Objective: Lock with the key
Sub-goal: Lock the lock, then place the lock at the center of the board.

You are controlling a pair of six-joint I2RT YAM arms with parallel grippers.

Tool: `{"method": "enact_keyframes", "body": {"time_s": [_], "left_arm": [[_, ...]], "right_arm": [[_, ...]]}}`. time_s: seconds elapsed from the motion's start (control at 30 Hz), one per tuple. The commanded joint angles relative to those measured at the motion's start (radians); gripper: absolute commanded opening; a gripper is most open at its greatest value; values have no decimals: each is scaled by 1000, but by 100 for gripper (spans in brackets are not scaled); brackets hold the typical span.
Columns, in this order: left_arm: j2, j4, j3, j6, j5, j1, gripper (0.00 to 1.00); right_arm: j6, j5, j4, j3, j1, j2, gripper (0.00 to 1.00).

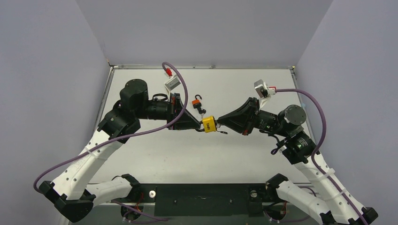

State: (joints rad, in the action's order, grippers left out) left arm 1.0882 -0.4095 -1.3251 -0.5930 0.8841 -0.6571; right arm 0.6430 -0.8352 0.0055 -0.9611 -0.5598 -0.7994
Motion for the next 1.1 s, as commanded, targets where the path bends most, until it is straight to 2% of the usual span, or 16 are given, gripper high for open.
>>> {"method": "enact_keyframes", "body": {"time_s": [0.0,0.33,0.53,0.6,0.8,0.87,0.97,1.07], "left_arm": [[-27,68,-64,1,2,1,0],[-27,49,-72,19,-4,11,0],[-14,47,-59,31,-36,24,0],[23,64,-47,22,-80,25,0],[205,354,51,-136,-289,3,0],[295,466,61,-173,-346,-15,0],[439,598,48,-232,-391,-43,0],[639,690,-43,-263,-427,-72,0]], "right_arm": [[-7,-15,37,-23,9,27,0],[-5,-68,18,10,149,75,0],[-14,-84,-43,51,319,112,0],[-13,-58,-77,67,423,112,0],[-27,213,-307,44,634,33,0],[-27,420,-399,4,651,-7,0],[-22,562,-464,-35,654,-68,0],[-9,683,-450,-24,656,-103,0]]}}
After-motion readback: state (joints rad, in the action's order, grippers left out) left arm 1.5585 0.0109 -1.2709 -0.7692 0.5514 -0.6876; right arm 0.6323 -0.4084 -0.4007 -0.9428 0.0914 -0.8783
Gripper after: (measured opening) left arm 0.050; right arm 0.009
